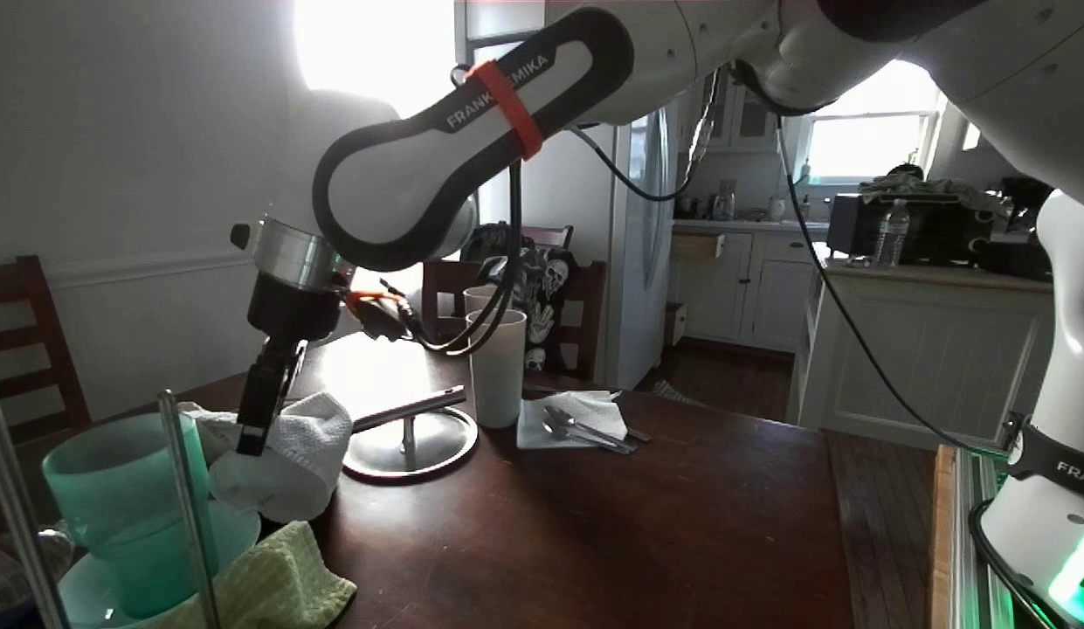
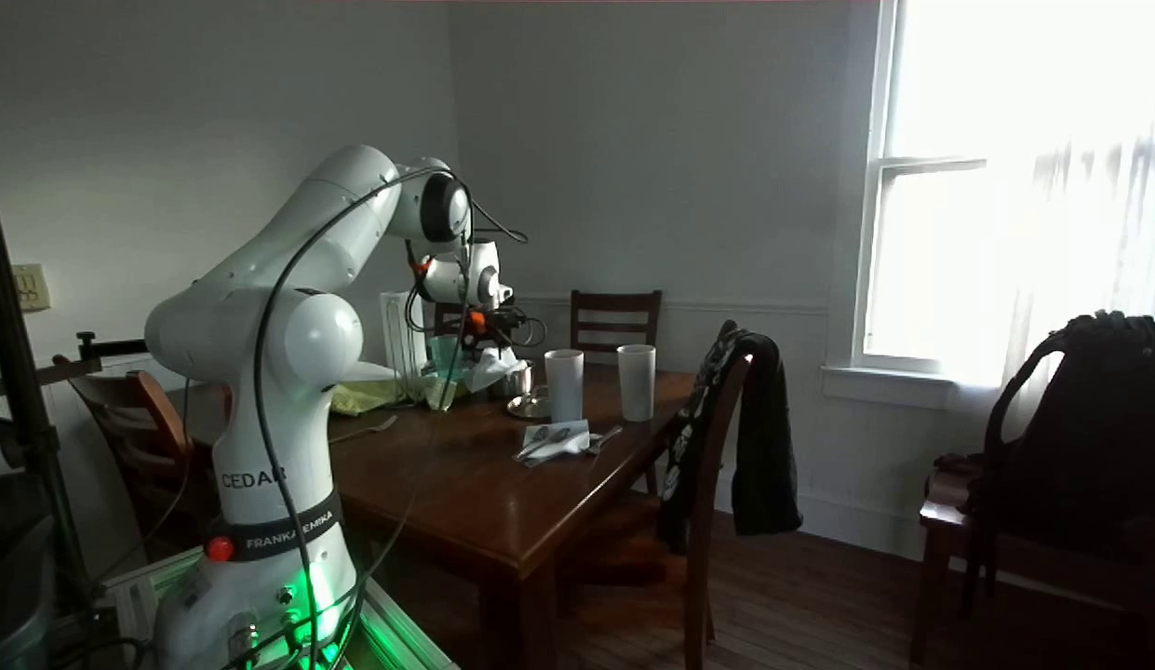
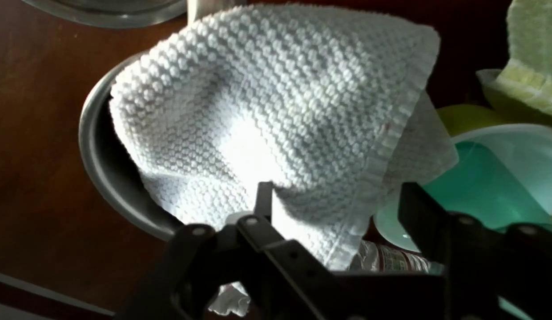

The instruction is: Remove the white towel from the pot and put it on the table

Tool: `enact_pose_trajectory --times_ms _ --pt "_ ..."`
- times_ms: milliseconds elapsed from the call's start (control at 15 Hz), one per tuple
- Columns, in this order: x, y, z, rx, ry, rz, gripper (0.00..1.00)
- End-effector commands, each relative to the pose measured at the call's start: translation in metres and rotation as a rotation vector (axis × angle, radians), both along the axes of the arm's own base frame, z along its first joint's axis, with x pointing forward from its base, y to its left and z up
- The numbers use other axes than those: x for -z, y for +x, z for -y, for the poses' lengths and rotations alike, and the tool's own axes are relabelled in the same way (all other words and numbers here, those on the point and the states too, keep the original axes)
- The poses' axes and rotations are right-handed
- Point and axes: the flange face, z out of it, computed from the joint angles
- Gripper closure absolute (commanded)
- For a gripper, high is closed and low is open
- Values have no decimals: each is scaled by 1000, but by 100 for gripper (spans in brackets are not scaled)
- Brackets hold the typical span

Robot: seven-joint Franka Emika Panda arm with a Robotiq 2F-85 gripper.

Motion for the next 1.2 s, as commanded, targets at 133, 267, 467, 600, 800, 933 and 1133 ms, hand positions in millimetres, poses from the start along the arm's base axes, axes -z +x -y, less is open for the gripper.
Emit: enact_pose_trajectory --times_ms 133,267,467,600,800,933,1133 --pt "1 10 -12 3 -50 0 70" --pt "-8 9 -12 8 -76 -15 84" --pt "-30 8 -12 17 -110 -22 99" --pt "-51 3 -11 18 -129 -15 100" --pt "-98 1 -5 26 -170 46 98" --pt "-138 7 8 43 -225 145 98" --pt "-203 16 29 81 -277 304 98"
